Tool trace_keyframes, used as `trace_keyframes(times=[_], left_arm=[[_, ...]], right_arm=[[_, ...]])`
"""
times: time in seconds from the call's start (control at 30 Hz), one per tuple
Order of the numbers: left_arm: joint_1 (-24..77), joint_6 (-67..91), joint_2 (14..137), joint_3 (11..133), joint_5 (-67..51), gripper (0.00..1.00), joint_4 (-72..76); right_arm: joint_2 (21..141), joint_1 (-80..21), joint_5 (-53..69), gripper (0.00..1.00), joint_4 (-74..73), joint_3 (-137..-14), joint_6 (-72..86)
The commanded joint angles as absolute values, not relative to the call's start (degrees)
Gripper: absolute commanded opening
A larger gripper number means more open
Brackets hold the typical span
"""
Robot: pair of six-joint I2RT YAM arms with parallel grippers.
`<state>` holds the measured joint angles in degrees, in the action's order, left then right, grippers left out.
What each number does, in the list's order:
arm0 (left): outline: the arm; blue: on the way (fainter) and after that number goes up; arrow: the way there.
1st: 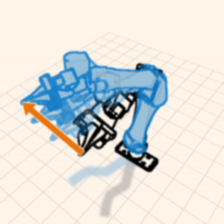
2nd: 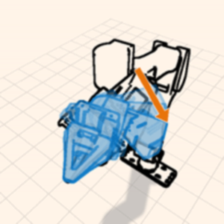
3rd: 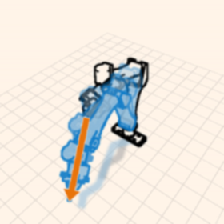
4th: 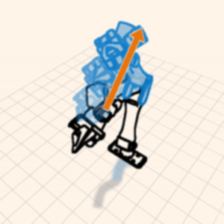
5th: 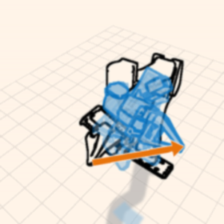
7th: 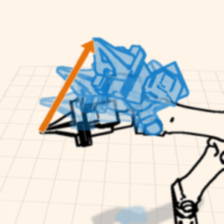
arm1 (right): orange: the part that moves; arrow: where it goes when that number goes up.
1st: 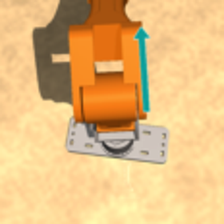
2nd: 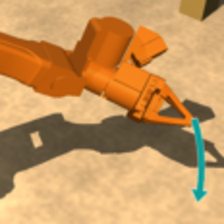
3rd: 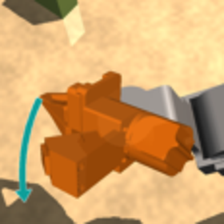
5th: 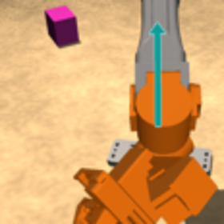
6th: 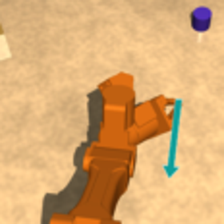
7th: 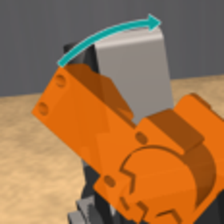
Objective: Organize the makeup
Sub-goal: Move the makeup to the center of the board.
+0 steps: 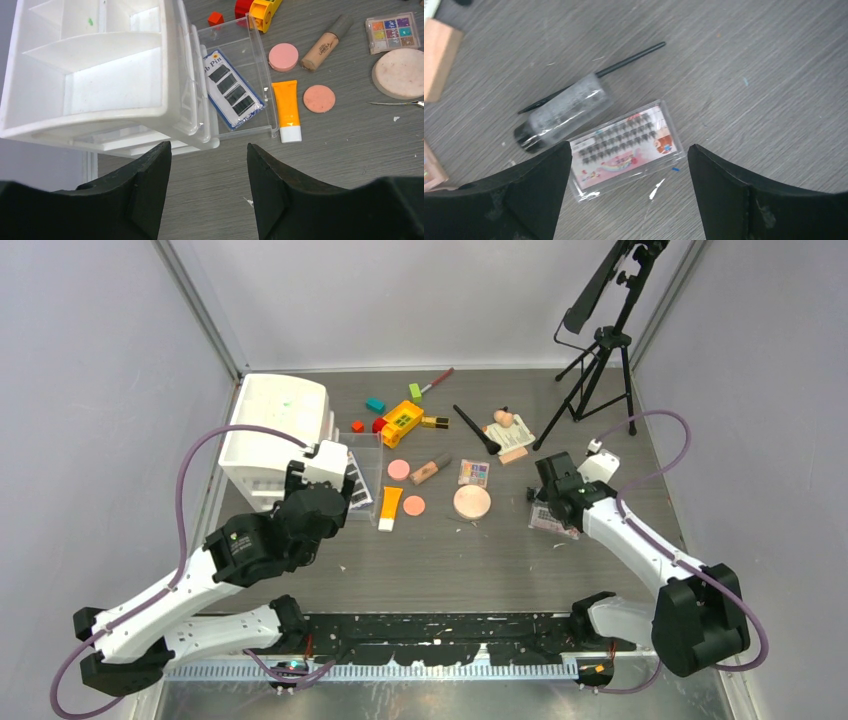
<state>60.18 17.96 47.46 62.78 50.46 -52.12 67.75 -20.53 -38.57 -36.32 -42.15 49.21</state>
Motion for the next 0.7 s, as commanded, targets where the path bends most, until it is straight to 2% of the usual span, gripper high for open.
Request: trace_keyframes(times=[0.0,0.17,0.47,0.67], left_arm=[[59.97,17.16,47.09,63.3,49.85,0.59,-50.37],[60.03,17.09,47.33,63.29,49.53,0.59,-50.38],[60.03,17.14,47.28,63.24,49.59,0.59,-50.36],[60.01,17.13,47.49,63.33,49.43,0.59,-50.5]], right_arm=[[65.39,-16.75,-38.14,0.92,-33.9,-39.9,51.62],[63.25,-11.18,-32.23,0.89,-28.79,-34.93,53.84],[56.64,-10.04,-31.45,0.84,-25.92,-29.01,56.56],[58.03,-9.91,-30.49,0.84,-25.15,-28.21,60.78]])
